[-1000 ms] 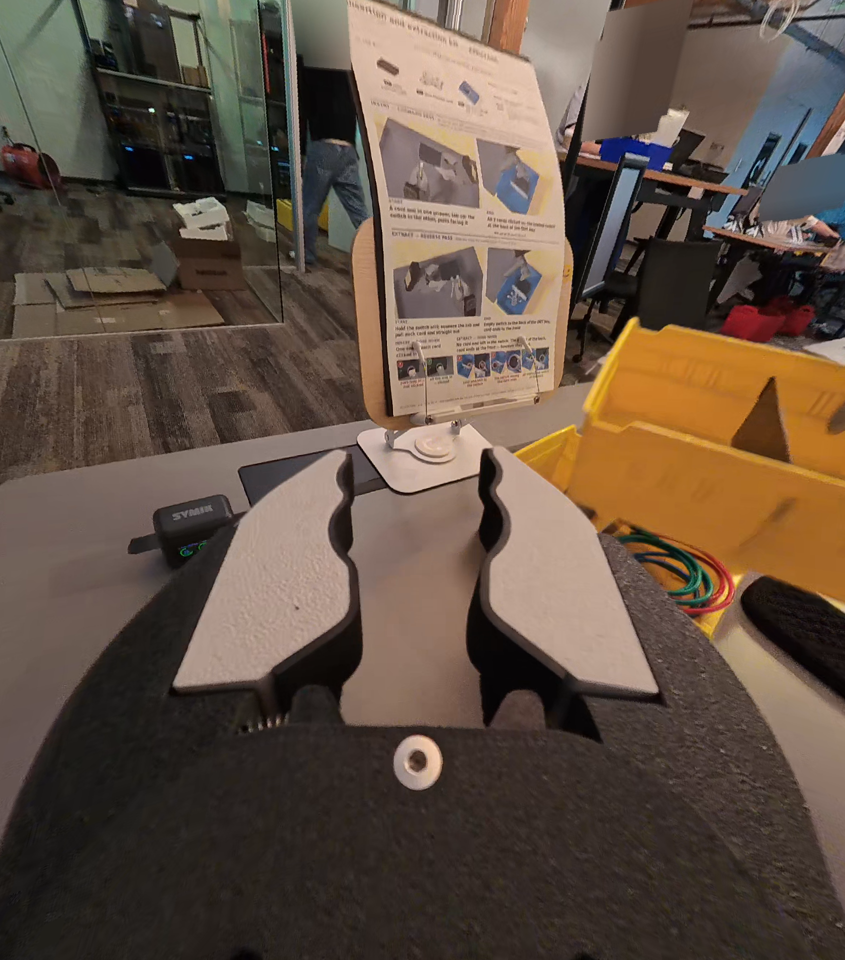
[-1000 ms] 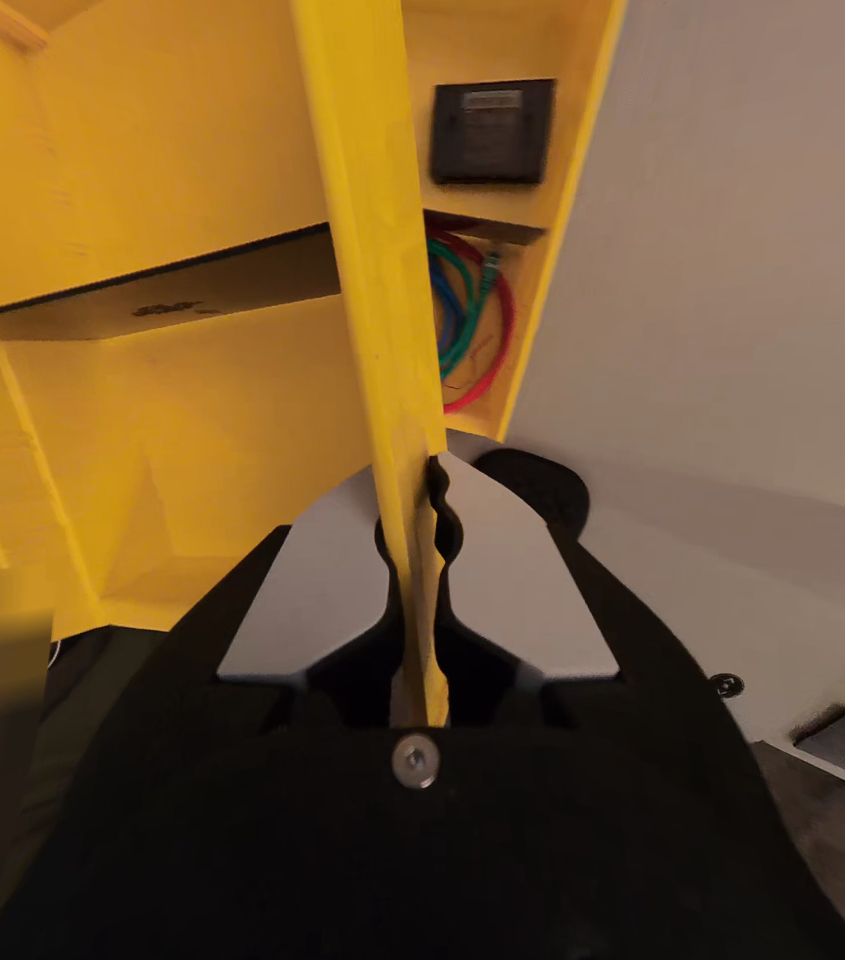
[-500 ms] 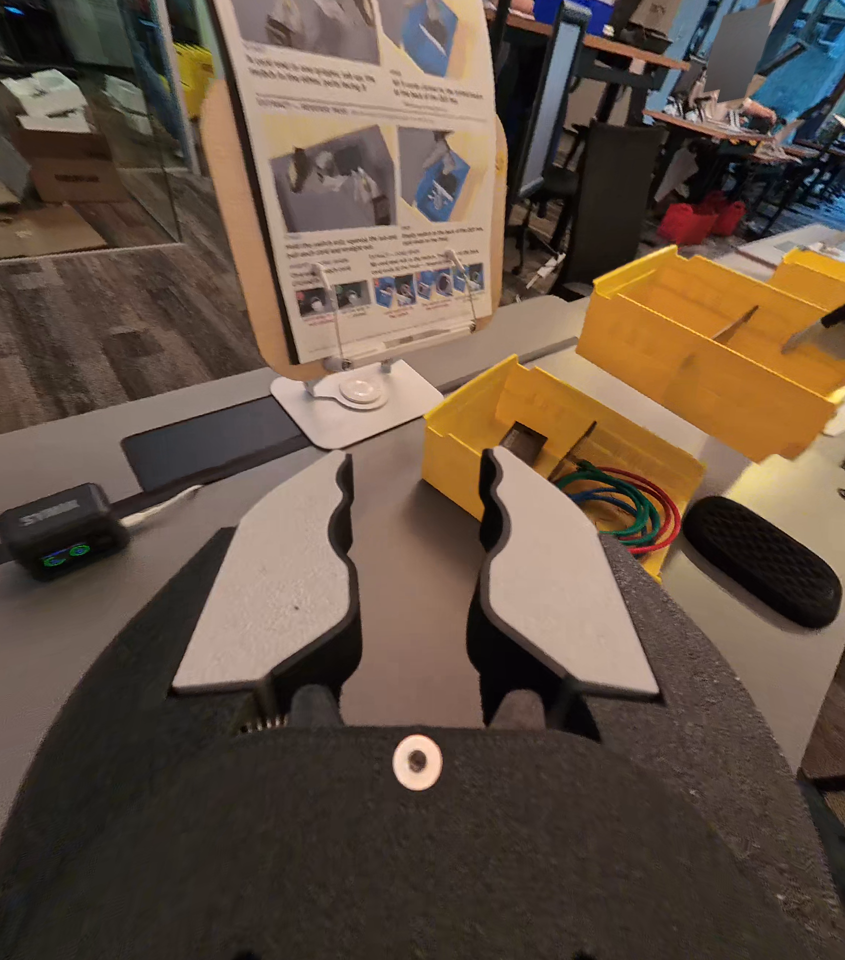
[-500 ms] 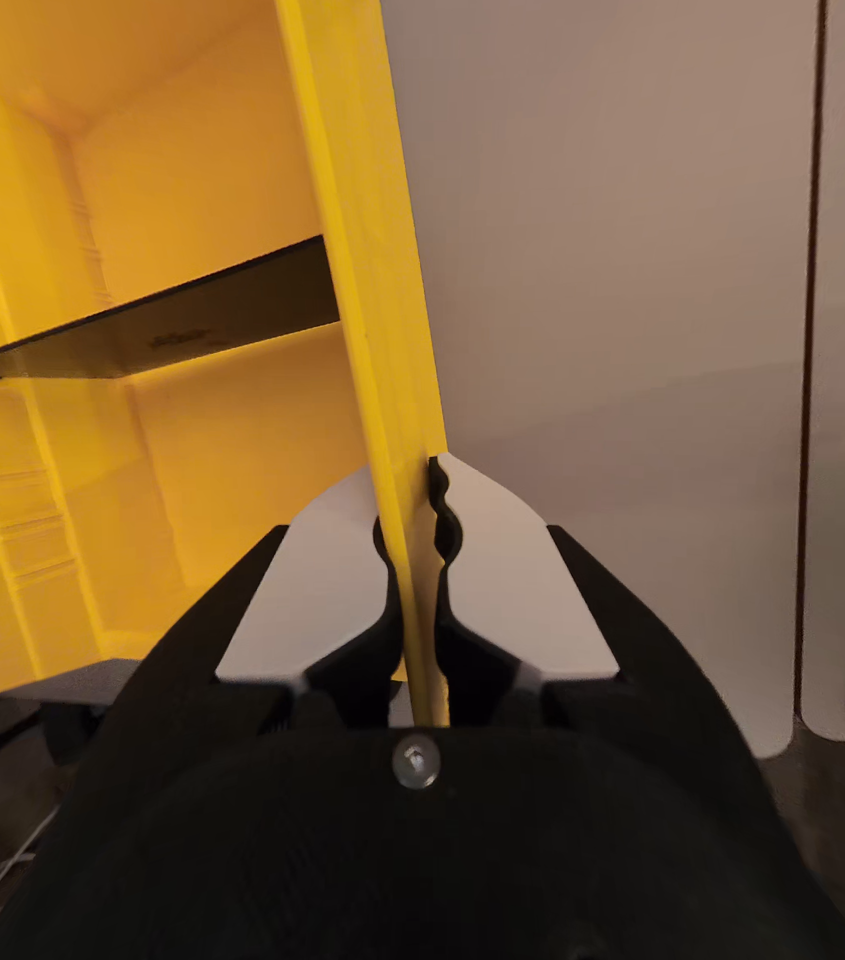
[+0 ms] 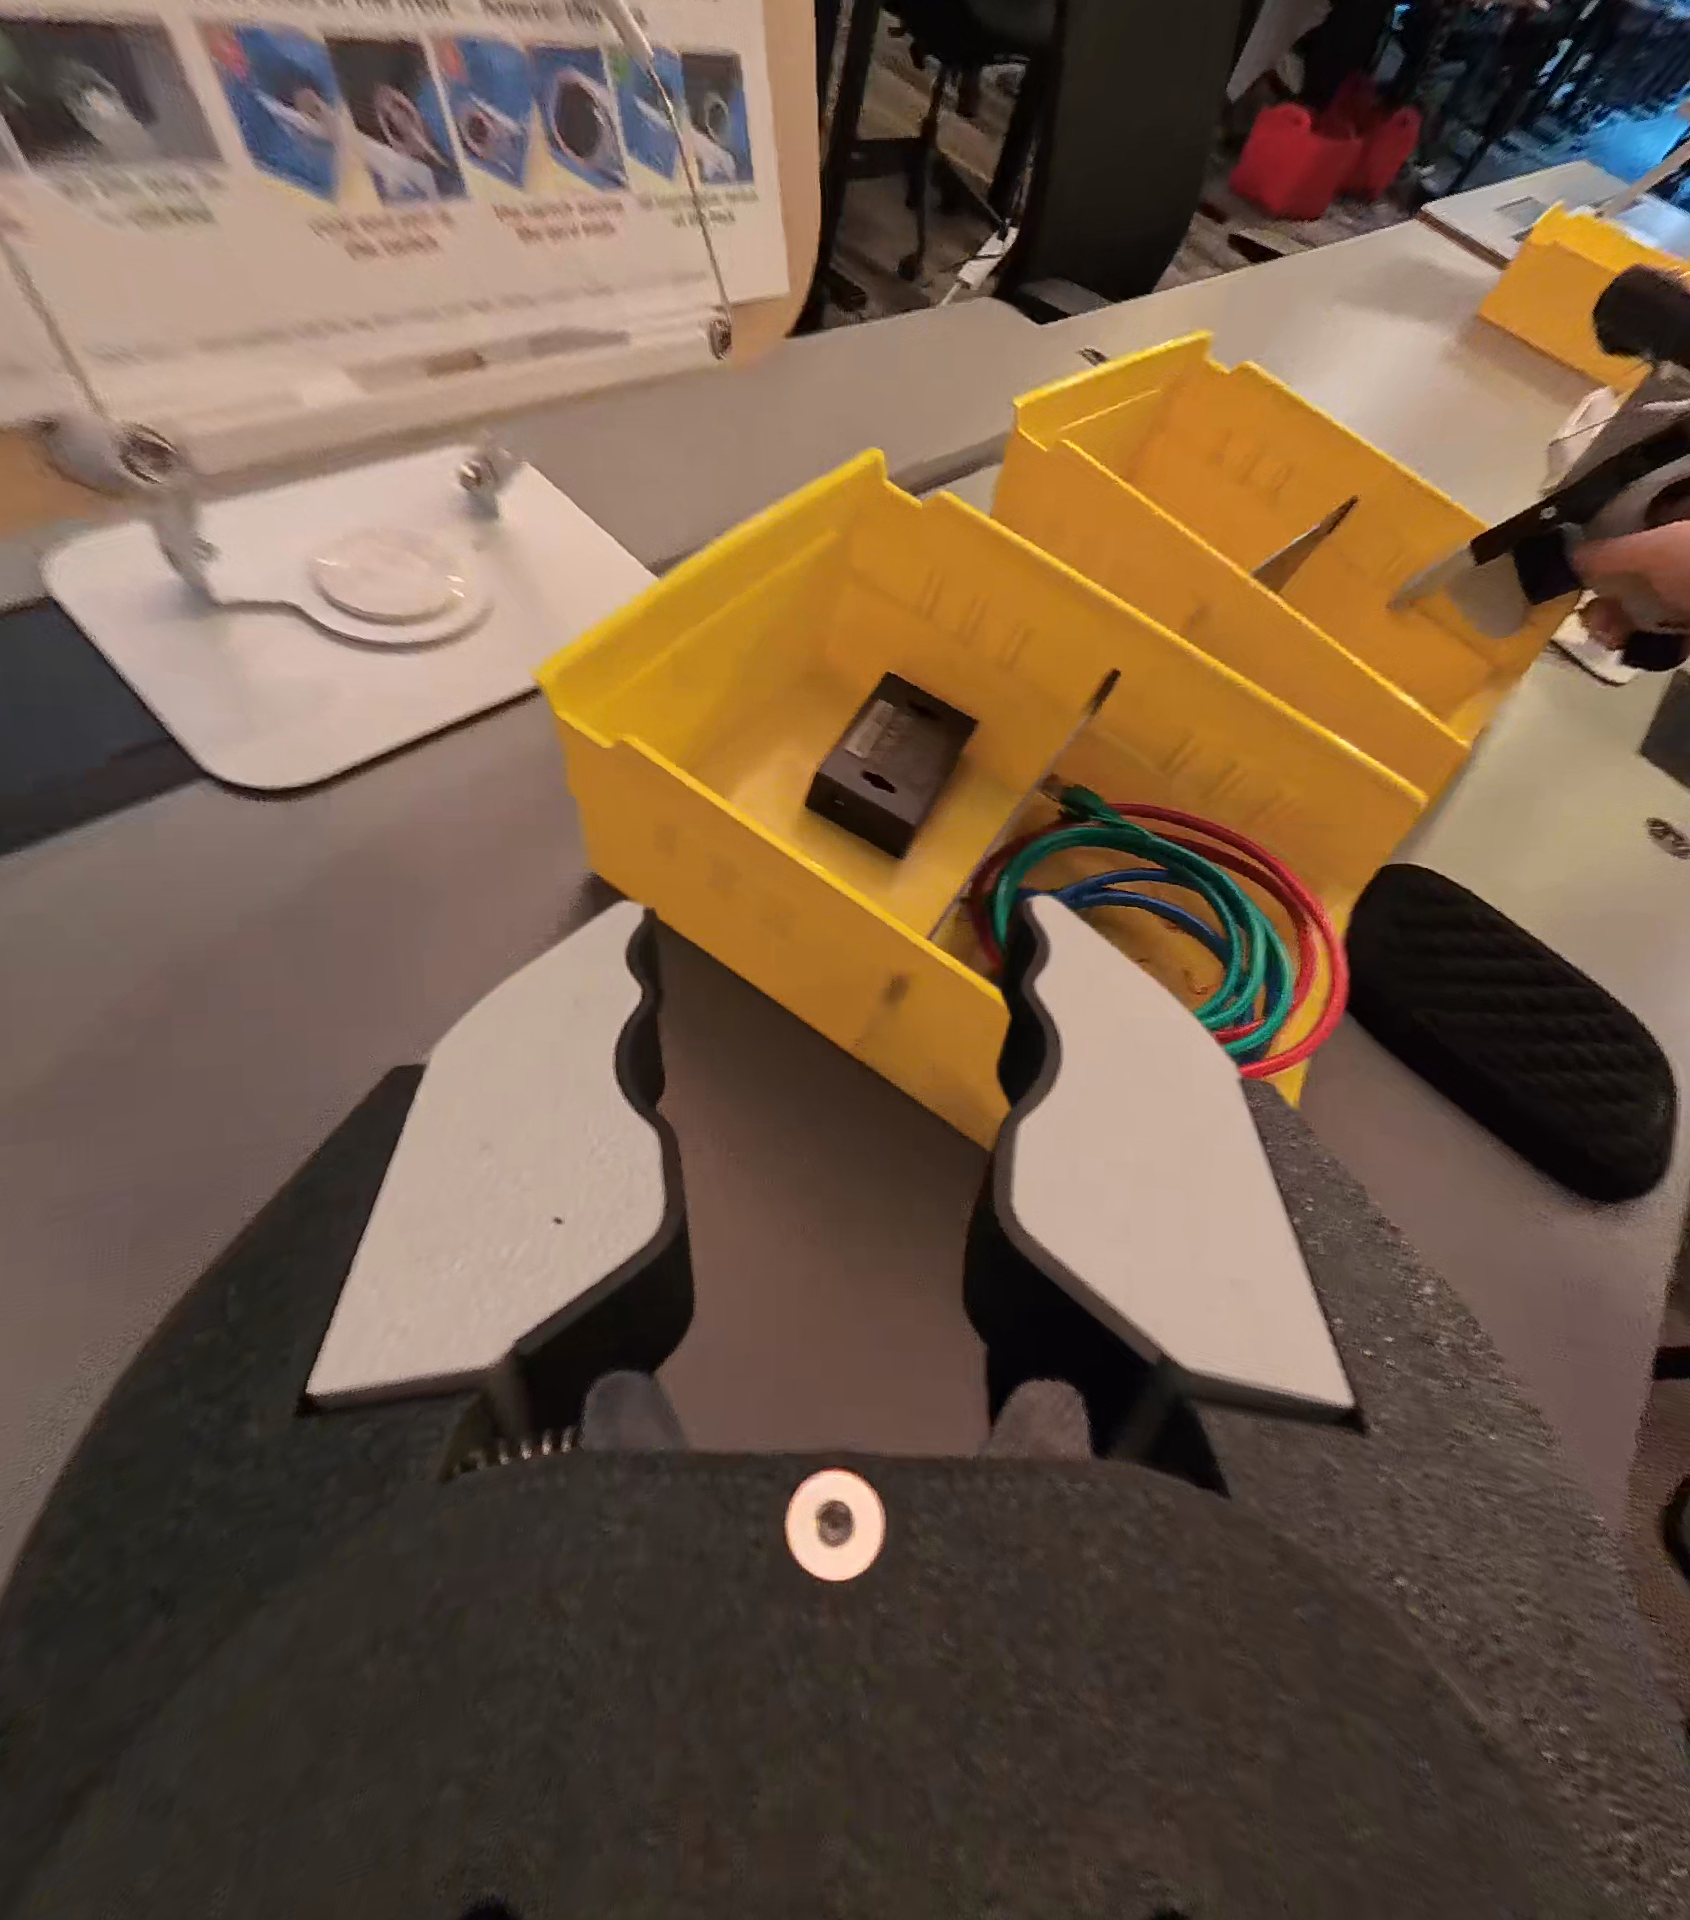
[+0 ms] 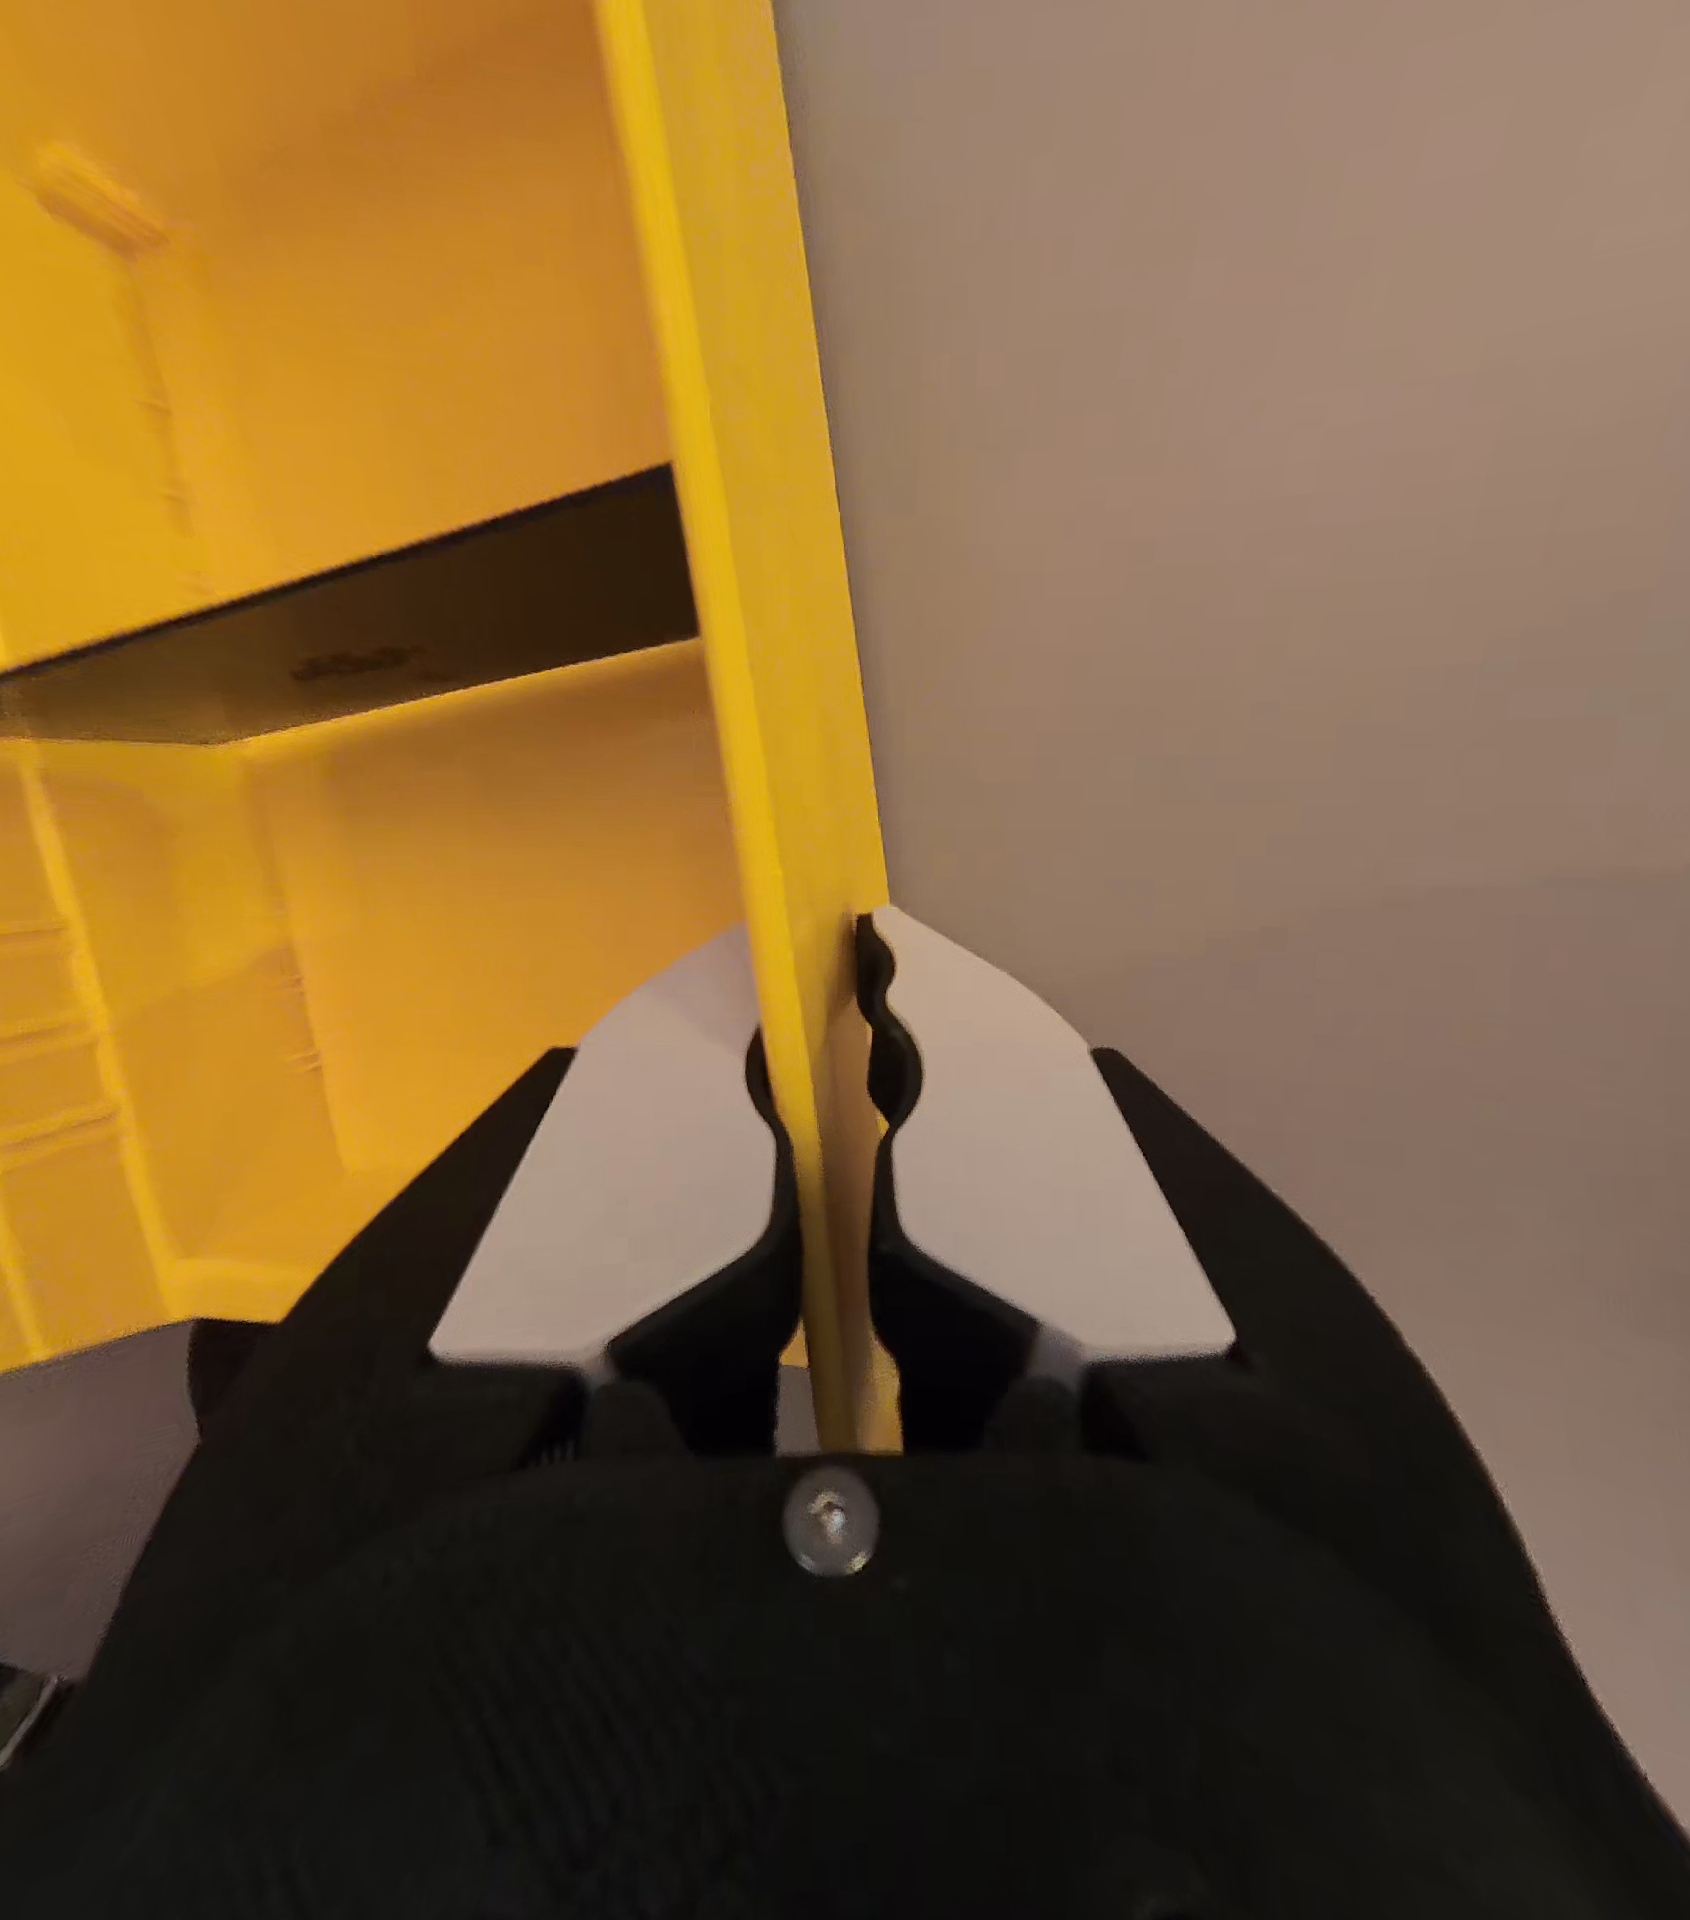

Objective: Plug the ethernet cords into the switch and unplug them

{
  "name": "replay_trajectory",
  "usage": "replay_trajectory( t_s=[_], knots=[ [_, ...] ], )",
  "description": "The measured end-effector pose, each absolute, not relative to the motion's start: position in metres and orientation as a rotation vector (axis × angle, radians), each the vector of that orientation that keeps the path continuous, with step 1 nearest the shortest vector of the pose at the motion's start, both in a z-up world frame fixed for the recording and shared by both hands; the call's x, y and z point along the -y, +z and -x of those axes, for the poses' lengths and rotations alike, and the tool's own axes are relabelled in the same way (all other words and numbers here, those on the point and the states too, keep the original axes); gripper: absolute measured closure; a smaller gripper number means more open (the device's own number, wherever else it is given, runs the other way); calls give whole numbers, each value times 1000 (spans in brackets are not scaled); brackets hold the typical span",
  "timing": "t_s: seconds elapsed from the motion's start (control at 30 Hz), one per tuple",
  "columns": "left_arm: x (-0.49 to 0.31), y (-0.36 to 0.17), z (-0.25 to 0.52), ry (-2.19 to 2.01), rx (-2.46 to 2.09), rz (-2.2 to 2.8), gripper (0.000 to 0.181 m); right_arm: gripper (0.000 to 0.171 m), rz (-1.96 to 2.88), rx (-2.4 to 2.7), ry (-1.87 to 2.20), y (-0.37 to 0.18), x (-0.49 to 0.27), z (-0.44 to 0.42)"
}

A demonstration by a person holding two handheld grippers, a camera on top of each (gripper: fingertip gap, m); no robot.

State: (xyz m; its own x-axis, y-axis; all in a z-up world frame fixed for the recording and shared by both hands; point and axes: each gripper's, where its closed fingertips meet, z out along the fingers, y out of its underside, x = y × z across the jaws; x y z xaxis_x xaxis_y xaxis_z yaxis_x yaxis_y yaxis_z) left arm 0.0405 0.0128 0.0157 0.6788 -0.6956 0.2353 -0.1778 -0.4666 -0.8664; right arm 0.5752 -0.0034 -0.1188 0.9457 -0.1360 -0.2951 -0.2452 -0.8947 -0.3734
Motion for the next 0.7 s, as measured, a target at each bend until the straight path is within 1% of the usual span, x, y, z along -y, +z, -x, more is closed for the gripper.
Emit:
replay_trajectory(
  t_s=[0.1, 0.27, 0.3, 0.37, 0.47, 0.57, 0.6, 0.7],
  knots=[
    [-7, -3, -57, -838, -654, 2054, 106, 162, 2726, -181, 387, -124, 10, -567],
    [-10, -18, -71, -929, -662, 2262, 106, 161, 2737, -217, 390, -124, 11, -565],
    [-12, -16, -72, -920, -666, 2284, 106, 161, 2750, -245, 400, -124, 12, -565],
    [-8, -17, -71, -879, -699, 2360, 118, 162, 2792, -291, 415, -124, 14, -564],
    [6, -26, -61, -728, -728, 2536, 105, 161, 2771, -232, 417, -123, 13, -559],
    [4, -16, -63, -688, -608, 2588, 100, 158, 2750, -245, 508, -119, 15, -558],
    [1, -18, -61, -662, -564, 2616, 94, 158, 2747, -225, 510, -118, 15, -558],
    [-6, -29, -57, -645, -415, 2685, 91, 157, 2730, -179, 525, -118, 13, -559]
  ],
)
